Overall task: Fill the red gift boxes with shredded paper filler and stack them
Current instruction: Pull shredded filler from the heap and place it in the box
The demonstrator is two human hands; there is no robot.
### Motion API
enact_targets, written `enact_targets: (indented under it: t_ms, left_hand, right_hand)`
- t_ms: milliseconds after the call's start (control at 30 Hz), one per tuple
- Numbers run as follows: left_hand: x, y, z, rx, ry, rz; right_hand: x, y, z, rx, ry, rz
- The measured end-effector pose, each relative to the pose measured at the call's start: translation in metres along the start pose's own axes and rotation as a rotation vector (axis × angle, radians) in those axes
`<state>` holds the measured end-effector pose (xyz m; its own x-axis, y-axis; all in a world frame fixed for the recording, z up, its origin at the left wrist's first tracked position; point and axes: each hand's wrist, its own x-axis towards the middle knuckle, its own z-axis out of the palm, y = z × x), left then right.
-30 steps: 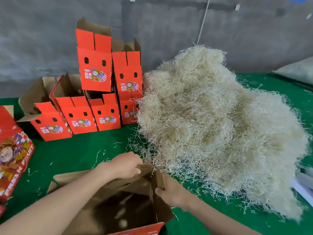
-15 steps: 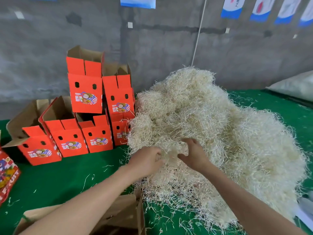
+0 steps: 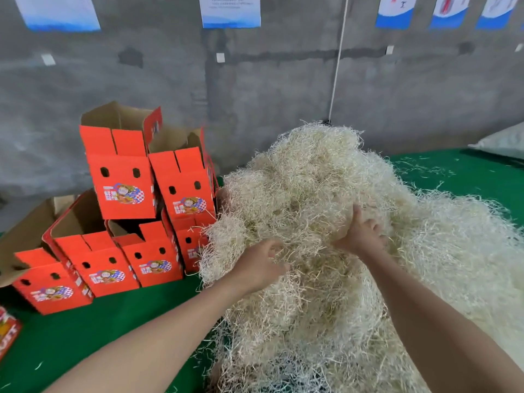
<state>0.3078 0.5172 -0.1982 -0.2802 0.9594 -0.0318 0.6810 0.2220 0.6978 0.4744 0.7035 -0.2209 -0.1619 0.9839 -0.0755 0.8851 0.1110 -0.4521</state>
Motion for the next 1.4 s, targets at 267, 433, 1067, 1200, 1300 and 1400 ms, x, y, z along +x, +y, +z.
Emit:
enact_targets:
  t_ms: [267,433,1067,1200,1300,1400]
  left_hand:
    - [0.047,0.04,-0.018,-0.713,0.032,-0.037]
    - [0.057,0.053,-0.012,-1.006,0.018,-0.363]
    - [0.03,0.003,-0.081,-1.295,0.148,-0.31]
    - [0.032,-0.007,-0.071,-1.318,0.355,-0.489]
    - [0.033,0.0,-0.048,-1.08,0.503,-0.537]
    - [0.034,0.0,-0.027,-0.766,0.519,-0.436]
  right_hand:
    - [-0.057,-0.042,-0.041,0.241,0.254,-0.785]
    - [-0.073,-0.047,-0.047,0.299,0.159,-0.837]
    - [-0.068,-0.044,-0.001,0.484,-0.658,-0.513]
    - [-0.073,-0.026,-0.011,1.058,-0.744,-0.266]
    - [-0.089,-0.032,-0.007,0.787,-0.764,-0.395]
    - [-0.093,-0.042,-0.004,0.774,-0.577,-0.433]
